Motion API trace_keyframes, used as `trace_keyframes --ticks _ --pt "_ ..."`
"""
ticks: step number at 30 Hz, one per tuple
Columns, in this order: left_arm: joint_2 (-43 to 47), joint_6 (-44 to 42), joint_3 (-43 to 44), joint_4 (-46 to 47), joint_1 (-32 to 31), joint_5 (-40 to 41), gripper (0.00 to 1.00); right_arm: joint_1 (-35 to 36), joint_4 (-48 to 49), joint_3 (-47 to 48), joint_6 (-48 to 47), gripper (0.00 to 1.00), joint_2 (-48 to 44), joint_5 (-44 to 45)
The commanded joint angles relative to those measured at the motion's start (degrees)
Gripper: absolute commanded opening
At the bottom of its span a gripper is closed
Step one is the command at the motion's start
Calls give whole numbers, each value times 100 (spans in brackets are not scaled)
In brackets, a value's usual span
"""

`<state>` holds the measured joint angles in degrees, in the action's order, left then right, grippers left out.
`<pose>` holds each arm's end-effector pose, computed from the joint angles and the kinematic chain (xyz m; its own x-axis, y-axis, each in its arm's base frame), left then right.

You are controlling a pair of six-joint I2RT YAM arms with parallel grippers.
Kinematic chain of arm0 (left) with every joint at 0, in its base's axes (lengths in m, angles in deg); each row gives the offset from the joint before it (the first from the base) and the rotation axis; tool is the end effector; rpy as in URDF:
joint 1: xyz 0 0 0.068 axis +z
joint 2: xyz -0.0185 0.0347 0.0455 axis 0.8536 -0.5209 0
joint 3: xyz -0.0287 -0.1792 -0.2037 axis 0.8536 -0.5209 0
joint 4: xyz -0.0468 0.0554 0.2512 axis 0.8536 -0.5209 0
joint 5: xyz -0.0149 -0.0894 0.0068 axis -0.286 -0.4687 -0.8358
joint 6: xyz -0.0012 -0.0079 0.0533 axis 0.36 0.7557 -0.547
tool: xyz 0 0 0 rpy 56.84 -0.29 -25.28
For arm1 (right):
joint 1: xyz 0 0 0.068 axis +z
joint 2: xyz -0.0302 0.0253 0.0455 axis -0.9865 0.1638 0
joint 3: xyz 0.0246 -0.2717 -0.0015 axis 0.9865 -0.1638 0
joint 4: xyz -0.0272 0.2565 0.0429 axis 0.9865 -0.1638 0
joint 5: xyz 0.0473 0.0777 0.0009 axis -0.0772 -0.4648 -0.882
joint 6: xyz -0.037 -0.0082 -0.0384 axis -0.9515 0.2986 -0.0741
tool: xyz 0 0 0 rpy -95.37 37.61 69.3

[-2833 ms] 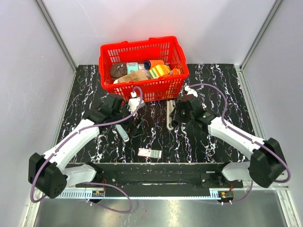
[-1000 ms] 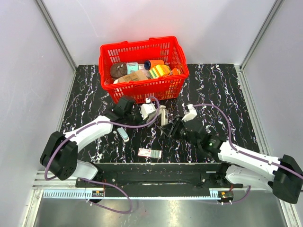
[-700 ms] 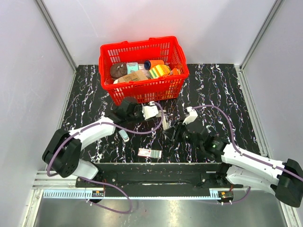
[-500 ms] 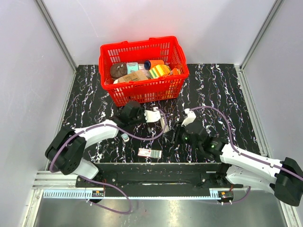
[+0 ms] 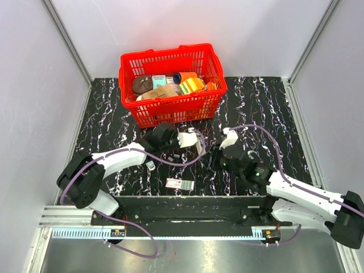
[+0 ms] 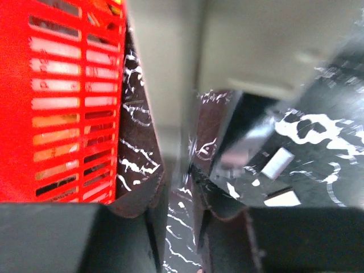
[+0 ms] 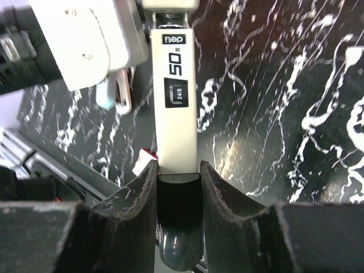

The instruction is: Unload the staples from the stapler

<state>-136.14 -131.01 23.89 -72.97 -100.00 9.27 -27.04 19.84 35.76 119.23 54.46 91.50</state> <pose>0.2338 -0.2026 0.1922 0.0993 0.8459 -0.5241 0.7661 0.2711 0.5827 0.1310 0.1664 0.2390 -0.6469 0.1689 -0.7436 -0.3678 0.7851 0.4983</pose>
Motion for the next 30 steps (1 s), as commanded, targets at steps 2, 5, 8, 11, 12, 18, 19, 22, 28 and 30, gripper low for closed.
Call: trace_keyframes --ticks 2,5,8,11,12,18,19,22,28,30 --pt "557 1497 1181 -1753 -36 -1703 37 -369 -702 1080 -154 0 -219 1291" --pt "628 1638 1419 -2386 -10 -2311 46 -782 -1221 1370 -276 0 -201 1423" --pt "803 1665 1525 -2773 156 -2602 61 -1152 -1582 1617 -513 0 -79 1511" --pt "1032 1691 1622 -3099 455 -2830 64 -1267 -1724 1775 -742 0 158 1661" --pt "1128 1691 1613 -3187 647 -2892 65 -1310 -1724 1802 -786 0 238 1722" --pt "1559 1498 1631 -3837 1369 -3016 65 -1390 -1470 1881 -1199 0 975 2073" --pt "1638 1472 1596 -3864 1474 -3016 65 -1407 -1373 1881 -1339 0 1107 2127" --pt "1893 1384 1386 -3952 1800 -3016 65 -1434 -1363 2109 -1578 0 1748 2355" --pt "2280 1243 1157 -4260 2345 -3051 64 -1434 -1154 2382 -1516 0 2812 2365" --pt "2438 1208 1086 -4304 2459 -3025 65 -1443 -1013 2382 -1507 0 3023 2321"
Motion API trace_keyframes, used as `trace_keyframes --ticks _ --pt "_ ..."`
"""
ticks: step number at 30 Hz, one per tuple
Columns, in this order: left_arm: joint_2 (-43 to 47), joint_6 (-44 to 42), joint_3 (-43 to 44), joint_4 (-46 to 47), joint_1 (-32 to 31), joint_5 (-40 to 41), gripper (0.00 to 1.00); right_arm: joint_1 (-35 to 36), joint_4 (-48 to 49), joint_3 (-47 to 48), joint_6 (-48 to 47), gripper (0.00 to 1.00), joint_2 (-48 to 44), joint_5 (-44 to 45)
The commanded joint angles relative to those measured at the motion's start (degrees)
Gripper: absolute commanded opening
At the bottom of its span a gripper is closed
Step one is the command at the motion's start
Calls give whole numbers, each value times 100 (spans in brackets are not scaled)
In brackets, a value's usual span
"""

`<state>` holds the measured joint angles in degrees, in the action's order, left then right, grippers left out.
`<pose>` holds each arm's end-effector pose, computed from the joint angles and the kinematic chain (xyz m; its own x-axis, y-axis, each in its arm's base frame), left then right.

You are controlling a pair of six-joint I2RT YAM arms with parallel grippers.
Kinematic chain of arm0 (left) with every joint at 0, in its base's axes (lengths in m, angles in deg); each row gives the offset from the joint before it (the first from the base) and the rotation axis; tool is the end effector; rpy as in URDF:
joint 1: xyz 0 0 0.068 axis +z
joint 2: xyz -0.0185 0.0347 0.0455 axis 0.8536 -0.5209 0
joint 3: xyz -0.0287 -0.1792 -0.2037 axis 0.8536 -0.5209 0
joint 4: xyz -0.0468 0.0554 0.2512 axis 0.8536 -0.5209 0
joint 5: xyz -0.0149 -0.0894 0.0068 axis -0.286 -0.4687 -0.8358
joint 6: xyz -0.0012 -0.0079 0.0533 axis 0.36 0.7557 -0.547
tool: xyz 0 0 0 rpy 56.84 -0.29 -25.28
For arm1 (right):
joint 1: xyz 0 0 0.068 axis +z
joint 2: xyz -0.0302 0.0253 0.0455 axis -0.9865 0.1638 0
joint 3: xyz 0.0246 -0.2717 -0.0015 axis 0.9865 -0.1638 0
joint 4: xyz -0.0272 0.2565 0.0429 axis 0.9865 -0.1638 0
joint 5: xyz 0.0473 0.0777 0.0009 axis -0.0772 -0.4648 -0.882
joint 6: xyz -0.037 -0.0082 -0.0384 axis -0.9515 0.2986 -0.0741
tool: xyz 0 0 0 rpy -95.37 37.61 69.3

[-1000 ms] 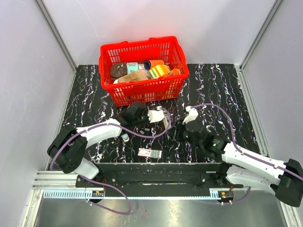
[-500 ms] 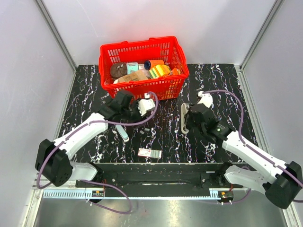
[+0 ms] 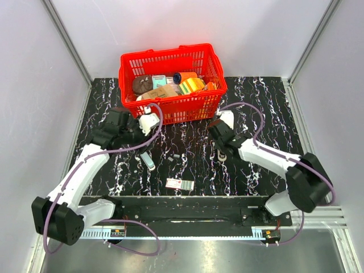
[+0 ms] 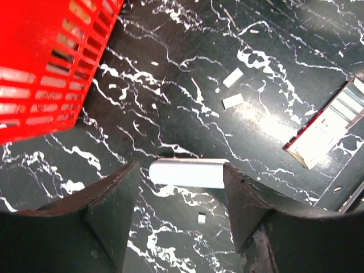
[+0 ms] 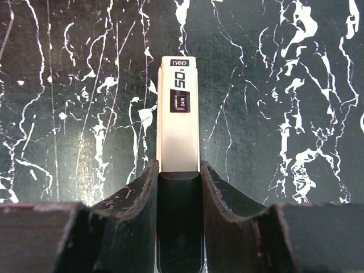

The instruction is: Unload the staples from the stapler

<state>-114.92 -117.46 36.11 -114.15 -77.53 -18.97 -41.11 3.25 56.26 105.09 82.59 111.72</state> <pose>0.2133 -0.0884 0.3009 -0.2958 0.5999 -0.7434 0.8338 0.5419 0.1056 0.2369 0.1715 0.2218 -0.6714 -0.0823 -0.7365 -0.0163 0.9952 -0.0963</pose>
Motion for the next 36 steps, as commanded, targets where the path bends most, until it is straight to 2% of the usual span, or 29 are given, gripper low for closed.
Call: trace_keyframes --ticks 1,4,5,11,14,16,18,21,27,32,36 --pt "377 -147 -153 -212 265 -209 65 -53 691 332 -76 0 290 255" --pt "536 -138 -215 -318 380 -244 65 -70 743 332 12 0 501 97" --pt "588 -121 -232 -336 406 -236 65 -79 744 323 56 3 536 36" --pt "545 20 -189 -695 634 -218 66 -70 788 279 -207 46 107 -369" --pt "624 2 -180 -749 907 -385 67 -70 665 428 -357 59 -87 -571" --pt "668 11 -136 -793 995 -403 68 -27 560 525 -374 63 -157 -668" --pt "685 2 -75 -880 1109 -394 69 96 463 665 -427 65 -192 -686" --pt "729 -24 -39 -942 1294 -438 70 692 742 876 -699 66 -62 -843" --pt "730 20 48 -1065 1742 -561 71 1713 1217 1632 -682 60 1379 -2002" --pt "738 -77 110 -1206 2120 -613 72 2030 1464 2185 -682 56 2284 -2320" --pt "808 -86 93 -1206 2322 -710 73 2092 1262 2660 -884 57 2944 -2250"
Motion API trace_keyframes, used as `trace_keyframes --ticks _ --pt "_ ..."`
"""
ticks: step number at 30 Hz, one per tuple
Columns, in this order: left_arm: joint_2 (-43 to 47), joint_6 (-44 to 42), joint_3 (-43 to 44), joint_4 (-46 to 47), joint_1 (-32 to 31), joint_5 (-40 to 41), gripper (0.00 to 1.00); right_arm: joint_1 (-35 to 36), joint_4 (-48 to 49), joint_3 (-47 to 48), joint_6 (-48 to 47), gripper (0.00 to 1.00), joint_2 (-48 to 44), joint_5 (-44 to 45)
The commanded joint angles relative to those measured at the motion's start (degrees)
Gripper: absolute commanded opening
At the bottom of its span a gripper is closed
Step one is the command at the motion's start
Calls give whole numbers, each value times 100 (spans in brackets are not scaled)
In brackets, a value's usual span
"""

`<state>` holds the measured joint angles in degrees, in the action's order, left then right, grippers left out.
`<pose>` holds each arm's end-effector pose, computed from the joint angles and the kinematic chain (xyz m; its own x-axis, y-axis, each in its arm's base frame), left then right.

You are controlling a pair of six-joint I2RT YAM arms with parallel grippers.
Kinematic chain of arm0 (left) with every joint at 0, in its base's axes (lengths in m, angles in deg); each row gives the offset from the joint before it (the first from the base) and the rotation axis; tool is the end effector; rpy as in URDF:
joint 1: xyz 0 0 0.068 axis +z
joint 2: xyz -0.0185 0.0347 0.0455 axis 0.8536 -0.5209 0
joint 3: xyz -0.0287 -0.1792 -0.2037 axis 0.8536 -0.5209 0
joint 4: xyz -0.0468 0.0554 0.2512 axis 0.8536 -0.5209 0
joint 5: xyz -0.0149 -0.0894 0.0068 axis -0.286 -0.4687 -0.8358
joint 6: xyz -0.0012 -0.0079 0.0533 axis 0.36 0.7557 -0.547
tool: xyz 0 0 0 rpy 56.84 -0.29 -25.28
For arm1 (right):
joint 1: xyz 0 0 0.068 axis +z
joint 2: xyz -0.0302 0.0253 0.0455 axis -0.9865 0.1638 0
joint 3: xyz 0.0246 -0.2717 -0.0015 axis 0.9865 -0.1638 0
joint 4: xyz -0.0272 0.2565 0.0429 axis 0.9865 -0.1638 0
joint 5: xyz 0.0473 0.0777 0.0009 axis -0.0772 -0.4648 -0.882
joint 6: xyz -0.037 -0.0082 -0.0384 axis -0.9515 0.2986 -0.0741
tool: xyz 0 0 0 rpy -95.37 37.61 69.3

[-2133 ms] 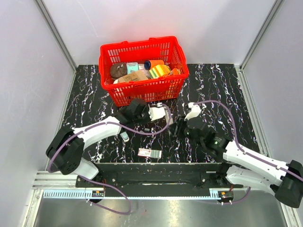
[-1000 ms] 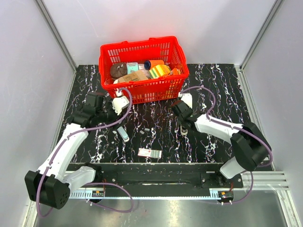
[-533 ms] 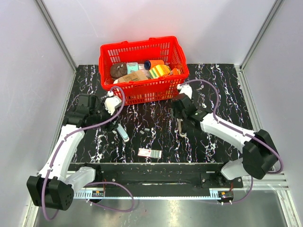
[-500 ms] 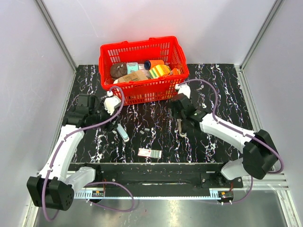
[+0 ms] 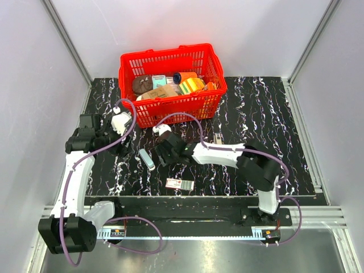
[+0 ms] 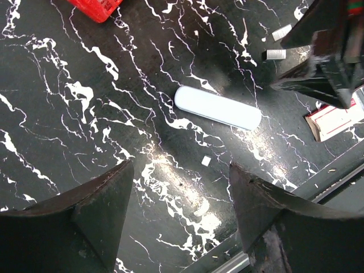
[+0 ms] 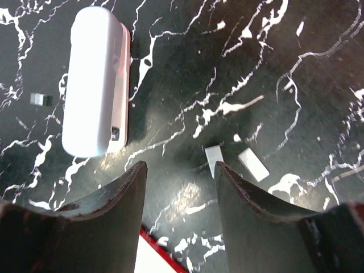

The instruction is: Unload the staples from the stapler

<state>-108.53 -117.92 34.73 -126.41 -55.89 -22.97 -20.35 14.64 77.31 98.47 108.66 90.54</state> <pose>0.1911 -0.0076 0.3008 -0.5612 0.4358 -0.7037 0.6213 0.7835 -0.0102 0.2112 0.3574 0.1945 -0.5837 -0.3937 -0.7102 -0.6461 0.7550 0.1124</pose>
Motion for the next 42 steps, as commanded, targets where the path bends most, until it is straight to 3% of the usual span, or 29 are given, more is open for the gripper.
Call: trace_keyframes --ticks 1,15,42 --pt "188 -22 222 29 176 -319 73 15 150 565 -248 57 407 -150" --pt "337 31 20 55 264 -214 74 50 106 705 -635 51 935 158" --pt "355 -22 -218 108 387 -284 74 42 -131 486 -416 46 838 614"
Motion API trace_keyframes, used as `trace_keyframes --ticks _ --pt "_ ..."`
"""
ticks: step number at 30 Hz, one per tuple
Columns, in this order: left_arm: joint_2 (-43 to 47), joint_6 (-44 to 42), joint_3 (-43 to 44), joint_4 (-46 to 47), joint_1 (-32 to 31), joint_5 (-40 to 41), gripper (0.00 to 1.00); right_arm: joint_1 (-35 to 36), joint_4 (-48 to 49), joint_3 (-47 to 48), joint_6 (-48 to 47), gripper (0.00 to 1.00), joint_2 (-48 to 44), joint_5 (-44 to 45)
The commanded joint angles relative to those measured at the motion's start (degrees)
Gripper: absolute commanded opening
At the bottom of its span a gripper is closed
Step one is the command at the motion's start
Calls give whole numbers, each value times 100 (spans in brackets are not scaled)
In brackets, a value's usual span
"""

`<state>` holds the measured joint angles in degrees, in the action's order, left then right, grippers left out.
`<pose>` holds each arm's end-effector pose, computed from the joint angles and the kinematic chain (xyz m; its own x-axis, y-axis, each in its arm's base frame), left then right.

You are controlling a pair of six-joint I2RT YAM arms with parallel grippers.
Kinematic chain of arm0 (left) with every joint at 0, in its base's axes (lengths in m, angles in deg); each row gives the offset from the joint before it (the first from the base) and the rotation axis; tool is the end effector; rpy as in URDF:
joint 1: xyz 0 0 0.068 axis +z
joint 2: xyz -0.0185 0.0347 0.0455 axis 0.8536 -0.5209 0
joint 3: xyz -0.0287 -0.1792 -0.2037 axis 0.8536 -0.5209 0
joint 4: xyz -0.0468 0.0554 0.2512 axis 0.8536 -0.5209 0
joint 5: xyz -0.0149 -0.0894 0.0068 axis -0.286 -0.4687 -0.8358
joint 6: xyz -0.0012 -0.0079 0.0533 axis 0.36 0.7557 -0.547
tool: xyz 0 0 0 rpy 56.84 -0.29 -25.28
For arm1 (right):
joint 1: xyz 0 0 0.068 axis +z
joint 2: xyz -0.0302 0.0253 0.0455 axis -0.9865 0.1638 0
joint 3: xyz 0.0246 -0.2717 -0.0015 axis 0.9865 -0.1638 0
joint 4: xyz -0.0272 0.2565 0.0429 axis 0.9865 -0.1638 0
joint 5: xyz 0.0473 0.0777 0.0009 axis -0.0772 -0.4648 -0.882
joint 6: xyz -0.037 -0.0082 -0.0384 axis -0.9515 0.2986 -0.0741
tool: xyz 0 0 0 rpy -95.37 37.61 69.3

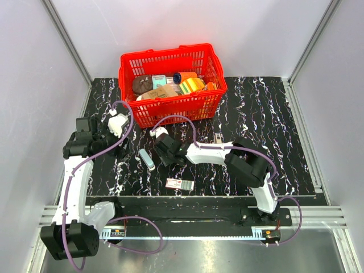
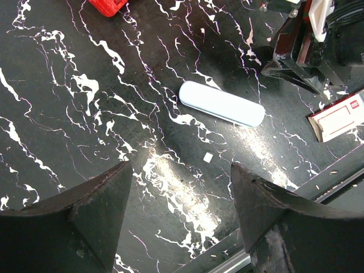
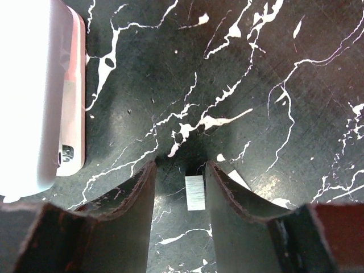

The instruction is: Unload the staples from the stapler

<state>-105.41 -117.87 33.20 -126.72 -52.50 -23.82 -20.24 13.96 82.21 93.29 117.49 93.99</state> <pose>0.1796 0.0020 0.3013 -0.5661 0.3996 -0.7210 0.5808 0.8140 -0.0049 0.2242 0.3775 0.1573 -0.5429 -0.5033 -0.6723 -0.6676 0.7443 -0.0182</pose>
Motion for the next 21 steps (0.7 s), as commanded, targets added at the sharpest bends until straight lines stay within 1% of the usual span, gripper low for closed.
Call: trace_keyframes --ticks 1,7,11,14,18,21 --pt "60 -27 -74 130 48 -207 74 31 -90 5 103 46 -18 278" --pt "86 -18 -100 139 57 -216 75 31 -116 -74 155 46 -27 357" --pt "113 -18 -126 130 66 -208 75 31 -160 -92 208 42 -18 331" --pt "156 -18 -135 139 66 -190 75 31 -187 -144 269 34 -36 314" --pt "174 -9 -127 139 66 -234 75 31 -300 -171 322 19 -88 383" --pt "139 17 -144 139 66 -304 75 31 -424 -162 384 14 -194 462"
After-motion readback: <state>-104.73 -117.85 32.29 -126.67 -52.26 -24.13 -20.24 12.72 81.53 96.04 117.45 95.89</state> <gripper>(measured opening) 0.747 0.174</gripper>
